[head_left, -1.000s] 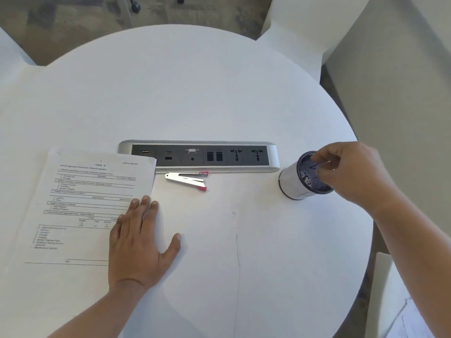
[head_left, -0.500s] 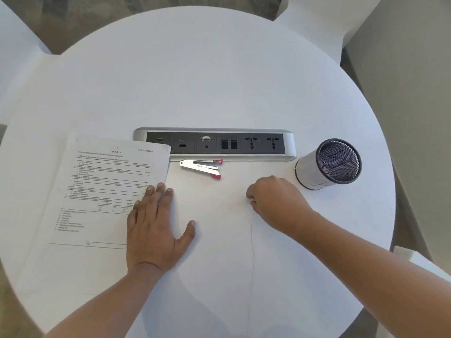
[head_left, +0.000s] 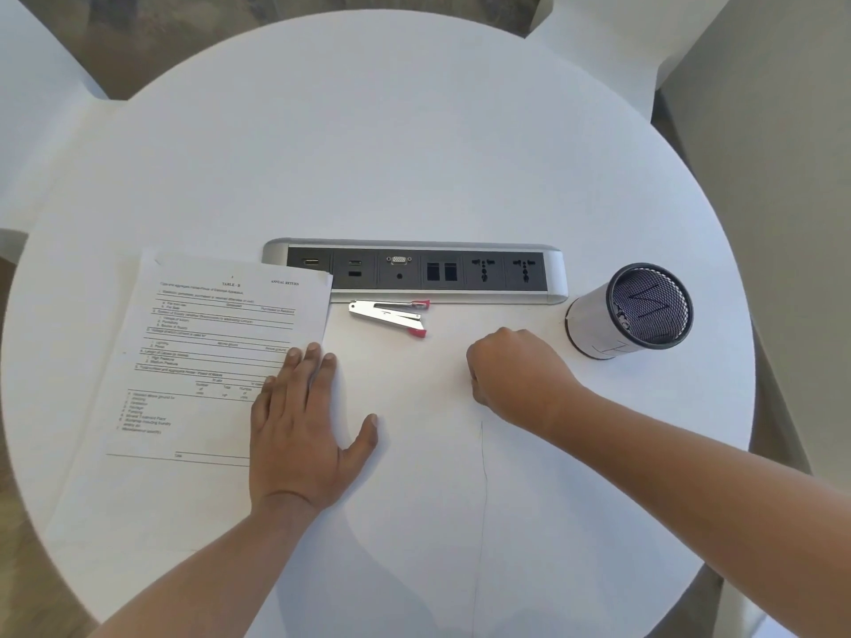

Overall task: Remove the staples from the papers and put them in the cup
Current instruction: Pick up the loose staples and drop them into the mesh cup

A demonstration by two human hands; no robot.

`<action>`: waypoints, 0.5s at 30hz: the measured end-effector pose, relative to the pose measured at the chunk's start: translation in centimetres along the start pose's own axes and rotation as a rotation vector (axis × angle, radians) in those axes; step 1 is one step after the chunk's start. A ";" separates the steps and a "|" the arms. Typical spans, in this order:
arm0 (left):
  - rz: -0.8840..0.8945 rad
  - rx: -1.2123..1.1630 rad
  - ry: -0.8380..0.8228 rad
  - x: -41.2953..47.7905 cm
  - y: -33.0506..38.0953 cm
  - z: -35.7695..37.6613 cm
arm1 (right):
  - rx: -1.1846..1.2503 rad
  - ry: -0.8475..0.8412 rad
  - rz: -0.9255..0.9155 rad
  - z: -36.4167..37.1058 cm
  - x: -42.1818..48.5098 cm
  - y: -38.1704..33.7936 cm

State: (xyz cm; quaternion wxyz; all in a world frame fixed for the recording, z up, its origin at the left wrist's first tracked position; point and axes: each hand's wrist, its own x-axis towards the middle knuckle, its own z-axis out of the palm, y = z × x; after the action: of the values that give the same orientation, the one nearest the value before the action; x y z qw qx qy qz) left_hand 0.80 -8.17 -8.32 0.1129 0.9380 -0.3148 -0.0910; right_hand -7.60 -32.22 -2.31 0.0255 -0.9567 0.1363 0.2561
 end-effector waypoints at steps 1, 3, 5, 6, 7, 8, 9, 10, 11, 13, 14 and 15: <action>0.000 0.001 -0.002 0.0 0.0 0.0 | 0.003 -0.005 0.007 -0.1 -0.1 -0.1; -0.001 0.002 -0.006 0.0 0.0 0.0 | 0.012 -0.014 0.021 -0.1 -0.2 -0.4; -0.002 0.001 -0.009 0.0 0.1 0.0 | 0.035 -0.006 0.040 0.2 -0.1 -0.5; -0.003 0.003 -0.010 0.0 0.1 0.0 | 0.063 0.001 0.051 0.6 0.0 -0.5; -0.003 0.008 -0.012 0.0 0.1 0.0 | 0.114 0.013 0.071 1.0 0.0 -0.3; -0.002 0.012 -0.013 0.0 0.1 -0.1 | 0.204 0.028 0.105 1.2 0.0 -0.2; -0.001 0.012 -0.012 0.0 0.1 -0.1 | 0.337 0.051 0.155 1.1 -0.2 0.1; 0.000 0.010 -0.006 0.0 0.1 0.0 | 0.504 0.076 0.221 0.9 -0.6 0.4; 0.001 0.007 -0.004 0.0 0.1 0.0 | 0.669 0.104 0.289 0.3 -1.0 0.8; 0.002 0.004 -0.002 0.1 0.1 0.1 | 0.918 0.151 0.388 -1.3 -2.2 1.6; 0.005 0.002 0.002 0.1 0.0 0.1 | 0.988 0.176 0.411 -2.2 -2.9 2.2; 0.005 0.000 0.002 0.0 0.0 0.1 | 1.022 0.215 0.419 -3.2 -3.7 2.7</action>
State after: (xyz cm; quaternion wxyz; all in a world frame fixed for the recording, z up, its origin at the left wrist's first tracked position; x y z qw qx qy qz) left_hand 0.81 -8.20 -8.39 0.1136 0.9373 -0.3170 -0.0898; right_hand -9.90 -34.27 2.32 0.4202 -0.7960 0.4318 0.0581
